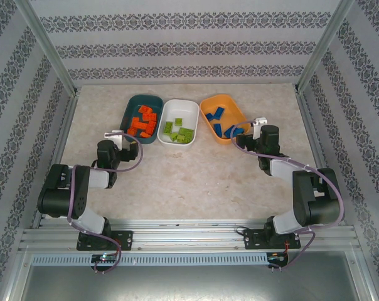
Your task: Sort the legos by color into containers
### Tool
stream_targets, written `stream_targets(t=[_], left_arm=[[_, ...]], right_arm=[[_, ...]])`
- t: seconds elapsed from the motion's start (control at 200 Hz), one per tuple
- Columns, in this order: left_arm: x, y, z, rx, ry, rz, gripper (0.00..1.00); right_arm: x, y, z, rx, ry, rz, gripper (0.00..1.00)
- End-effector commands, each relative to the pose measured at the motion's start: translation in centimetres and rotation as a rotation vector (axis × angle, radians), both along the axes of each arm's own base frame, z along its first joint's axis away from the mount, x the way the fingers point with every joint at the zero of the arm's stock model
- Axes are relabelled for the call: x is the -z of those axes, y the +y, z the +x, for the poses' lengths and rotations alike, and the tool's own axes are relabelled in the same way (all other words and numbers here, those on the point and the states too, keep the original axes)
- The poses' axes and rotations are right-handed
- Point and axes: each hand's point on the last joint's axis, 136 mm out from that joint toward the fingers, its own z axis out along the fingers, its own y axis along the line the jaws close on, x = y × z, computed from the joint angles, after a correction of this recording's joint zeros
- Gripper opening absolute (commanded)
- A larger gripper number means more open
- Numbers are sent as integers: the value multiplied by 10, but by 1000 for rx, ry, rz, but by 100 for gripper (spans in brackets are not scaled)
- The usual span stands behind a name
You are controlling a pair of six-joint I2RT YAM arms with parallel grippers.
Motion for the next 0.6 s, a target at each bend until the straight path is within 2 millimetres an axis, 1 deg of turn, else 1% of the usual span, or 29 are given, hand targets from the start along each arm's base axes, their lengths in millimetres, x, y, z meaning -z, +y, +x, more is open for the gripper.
stream_targets(t=[0.0, 0.08, 0.14, 0.215, 0.275, 0.295, 0.3, 0.31, 0.375, 0.425, 0.45, 0.595], left_arm=[[-15, 3, 5, 8, -82, 10, 100], [-16, 8, 4, -20, -96, 11, 100], [-16, 16, 3, -73, -104, 13, 100], [-17, 32, 1, -170, -112, 10, 100], [-17, 33, 1, -178, -109, 13, 100], [-17, 33, 1, -178, -109, 13, 100], [-17, 34, 1, -179, -108, 14, 100], [-16, 34, 1, -179, -107, 15, 100], [-17, 34, 1, -180, -108, 15, 100], [-17, 34, 1, -181, -106, 16, 100], [-17, 34, 1, -180, -106, 16, 100], [-16, 34, 1, -180, -106, 18, 100]], right_arm=[[-14, -7, 1, 22, -85, -6, 98], [-18, -9, -4, 35, -133, -6, 98], [-21, -10, -8, 40, -164, -5, 98], [-25, -12, -15, 51, -213, -2, 98], [-30, -14, -22, 60, -260, 2, 98], [-35, -15, -22, 66, -286, 5, 98], [-29, -16, -27, 69, -277, 4, 98], [-27, -16, -28, 72, -278, 4, 98], [-26, -23, -37, 108, -311, 9, 98], [-25, -23, -40, 112, -334, 11, 98], [-22, -23, -42, 109, -334, 11, 98], [-15, -19, -45, 79, -358, 13, 98]])
